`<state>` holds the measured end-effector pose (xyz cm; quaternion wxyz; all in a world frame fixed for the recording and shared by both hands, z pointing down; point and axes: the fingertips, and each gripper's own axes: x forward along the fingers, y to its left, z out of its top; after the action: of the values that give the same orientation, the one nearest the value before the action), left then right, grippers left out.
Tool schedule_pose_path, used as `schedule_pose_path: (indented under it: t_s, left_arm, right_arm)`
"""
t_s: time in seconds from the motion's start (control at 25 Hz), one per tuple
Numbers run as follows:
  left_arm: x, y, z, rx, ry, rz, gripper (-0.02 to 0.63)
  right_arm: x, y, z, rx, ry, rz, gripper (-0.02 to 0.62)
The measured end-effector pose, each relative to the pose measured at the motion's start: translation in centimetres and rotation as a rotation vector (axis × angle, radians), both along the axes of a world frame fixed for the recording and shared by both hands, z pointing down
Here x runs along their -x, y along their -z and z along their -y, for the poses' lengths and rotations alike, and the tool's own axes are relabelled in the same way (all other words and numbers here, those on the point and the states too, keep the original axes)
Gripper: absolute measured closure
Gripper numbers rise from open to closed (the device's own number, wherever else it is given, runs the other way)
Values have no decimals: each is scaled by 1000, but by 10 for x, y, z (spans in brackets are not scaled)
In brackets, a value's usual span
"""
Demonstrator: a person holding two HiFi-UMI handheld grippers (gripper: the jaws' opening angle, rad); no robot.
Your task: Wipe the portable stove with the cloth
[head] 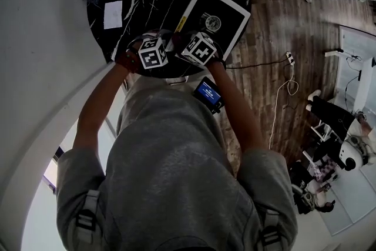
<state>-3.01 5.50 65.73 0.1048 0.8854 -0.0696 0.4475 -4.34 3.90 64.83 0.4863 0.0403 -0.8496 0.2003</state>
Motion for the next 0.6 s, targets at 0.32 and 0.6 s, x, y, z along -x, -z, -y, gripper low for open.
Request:
schedule_pose_path:
  t_s: [0.32, 0.6]
  left_arm:
    - [4, 22, 9, -102, 166, -121, 362]
    - [5, 167, 89, -395, 549, -522, 393]
  right_arm:
    - [-9, 50, 5, -82, -89, 214, 477]
    - [-51, 230, 71, -561, -447, 614, 476]
